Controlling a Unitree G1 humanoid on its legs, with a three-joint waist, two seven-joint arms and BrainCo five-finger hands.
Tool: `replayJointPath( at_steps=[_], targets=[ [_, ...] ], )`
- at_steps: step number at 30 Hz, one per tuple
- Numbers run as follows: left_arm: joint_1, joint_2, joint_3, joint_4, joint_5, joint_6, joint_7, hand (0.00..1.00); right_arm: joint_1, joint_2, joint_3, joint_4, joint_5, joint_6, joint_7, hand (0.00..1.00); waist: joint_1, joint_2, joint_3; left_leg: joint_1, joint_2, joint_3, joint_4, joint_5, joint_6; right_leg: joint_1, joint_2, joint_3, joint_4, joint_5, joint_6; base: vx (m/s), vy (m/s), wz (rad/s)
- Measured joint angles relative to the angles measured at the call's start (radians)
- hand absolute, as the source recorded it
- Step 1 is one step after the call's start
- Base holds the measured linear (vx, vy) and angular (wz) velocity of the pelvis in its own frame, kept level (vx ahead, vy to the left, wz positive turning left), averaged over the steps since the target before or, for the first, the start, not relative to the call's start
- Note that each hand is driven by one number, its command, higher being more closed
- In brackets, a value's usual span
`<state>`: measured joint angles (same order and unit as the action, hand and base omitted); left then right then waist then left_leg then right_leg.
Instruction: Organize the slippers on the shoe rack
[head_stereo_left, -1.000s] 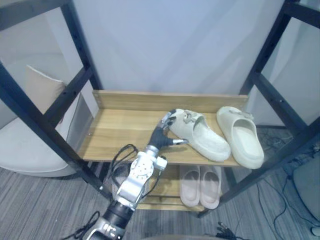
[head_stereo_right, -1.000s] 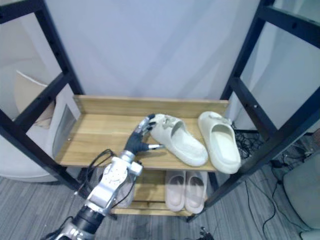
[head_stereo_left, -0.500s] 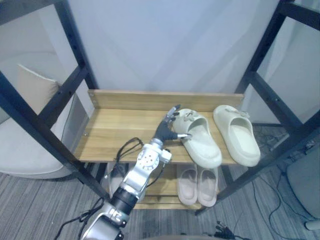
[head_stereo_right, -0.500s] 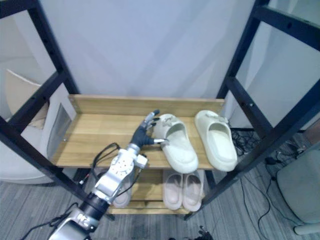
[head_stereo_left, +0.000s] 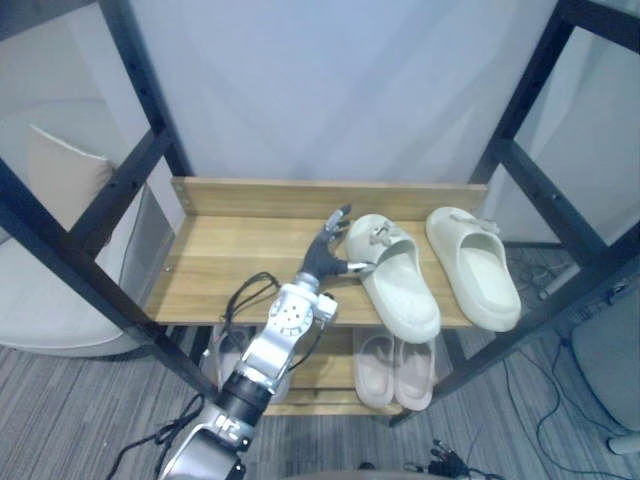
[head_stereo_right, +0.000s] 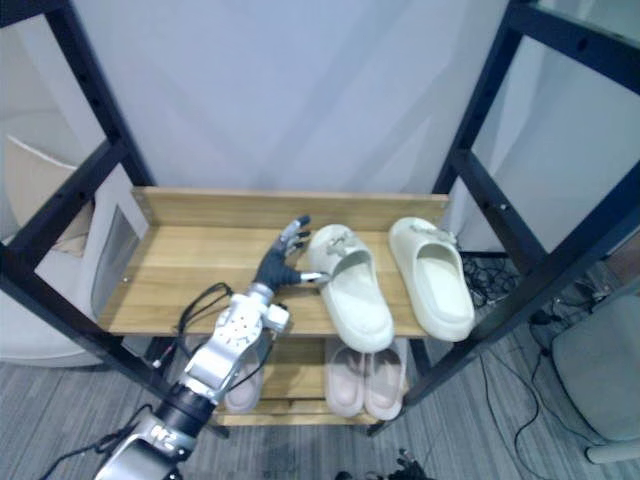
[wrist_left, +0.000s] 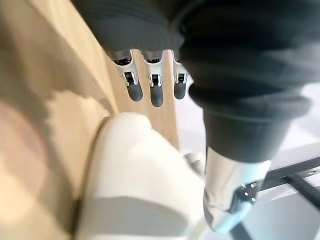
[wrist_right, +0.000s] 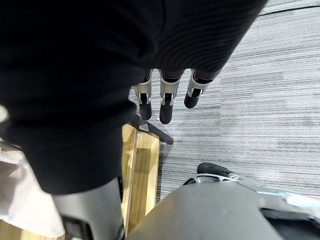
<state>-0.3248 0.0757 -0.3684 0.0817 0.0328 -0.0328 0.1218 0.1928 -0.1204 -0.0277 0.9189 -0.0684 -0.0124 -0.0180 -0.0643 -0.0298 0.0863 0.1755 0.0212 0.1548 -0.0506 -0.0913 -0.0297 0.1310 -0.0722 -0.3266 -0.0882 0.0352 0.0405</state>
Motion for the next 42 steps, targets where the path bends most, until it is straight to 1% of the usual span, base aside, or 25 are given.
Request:
replayJointPath(
  at_steps=[3,9,11,15,20,25,31,35,42],
  targets=[
    [0.041,0.0,0.004,-0.065,-0.032,-0.003,0.0,0.0,0.0,-0.001,0.0,0.0,0.0,0.0,0.002,0.0,0.004,0.001,0.001,-0.001,-0.001,-0.002,0.001,0.0,0.0,0.0,-0.001,-0.002,0.0,0.0,0.0,0.0,0.0,0.01],
    [0.123,0.0,0.011,-0.14,-0.044,-0.006,-0.012,0.0,0.001,-0.003,0.004,0.0,-0.001,0.0,0.003,0.0,0.008,0.002,0.002,-0.002,-0.003,-0.012,0.011,0.0,0.001,0.009,-0.006,-0.014,0.001,-0.002,0.001,-0.05,-0.005,0.06],
    [0.158,0.0,0.012,-0.17,-0.067,-0.007,-0.013,0.0,0.001,-0.005,0.005,0.0,-0.001,-0.004,0.005,0.0,0.01,0.006,0.005,-0.002,-0.002,-0.017,0.018,0.0,0.001,0.006,-0.009,-0.018,0.022,-0.012,-0.001,-0.05,-0.003,0.08],
    [0.238,0.0,-0.002,-0.215,-0.1,-0.009,-0.037,0.0,0.007,-0.008,0.005,0.001,-0.001,-0.006,0.007,0.0,0.014,0.008,0.005,-0.002,0.002,-0.028,0.02,0.0,0.0,0.005,-0.01,-0.024,0.051,-0.031,0.0,-0.05,-0.009,0.07],
    [0.308,0.0,-0.018,-0.224,-0.116,-0.008,-0.062,0.0,0.013,-0.015,0.006,0.002,0.0,-0.01,0.007,0.0,0.017,0.02,-0.009,-0.016,0.004,-0.029,0.022,0.0,0.0,-0.009,-0.009,-0.024,0.055,-0.032,-0.001,-0.01,-0.001,0.0],
    [0.311,0.001,-0.045,-0.223,-0.122,-0.008,-0.085,0.0,0.014,-0.019,0.015,0.008,0.0,-0.015,0.005,0.0,0.02,0.021,-0.014,-0.017,0.004,-0.03,0.023,0.0,0.0,-0.01,-0.009,-0.026,0.055,-0.032,-0.001,0.0,0.0,0.0],
    [0.311,0.004,-0.096,-0.22,-0.143,-0.007,-0.089,0.0,0.012,-0.022,0.036,0.014,0.001,-0.017,-0.001,0.0,0.022,0.015,-0.018,-0.017,0.003,-0.029,0.023,0.0,0.0,-0.01,-0.01,-0.025,0.055,-0.032,-0.001,0.0,0.0,0.0],
    [0.307,0.006,-0.135,-0.179,-0.144,-0.005,-0.09,0.0,0.012,-0.023,0.036,0.015,0.001,-0.017,-0.001,0.0,0.02,0.016,-0.02,-0.017,0.004,-0.027,0.023,0.0,0.0,-0.011,-0.008,-0.022,0.055,-0.032,-0.001,0.0,0.0,0.0],
    [0.233,0.006,-0.181,-0.106,-0.149,-0.004,-0.089,0.0,0.011,-0.026,0.042,0.022,0.002,-0.017,-0.001,0.0,0.02,0.017,-0.035,-0.017,0.005,-0.009,0.019,0.0,0.0,-0.018,-0.005,-0.006,0.049,-0.027,-0.003,0.0,0.009,-0.06]
  ],
)
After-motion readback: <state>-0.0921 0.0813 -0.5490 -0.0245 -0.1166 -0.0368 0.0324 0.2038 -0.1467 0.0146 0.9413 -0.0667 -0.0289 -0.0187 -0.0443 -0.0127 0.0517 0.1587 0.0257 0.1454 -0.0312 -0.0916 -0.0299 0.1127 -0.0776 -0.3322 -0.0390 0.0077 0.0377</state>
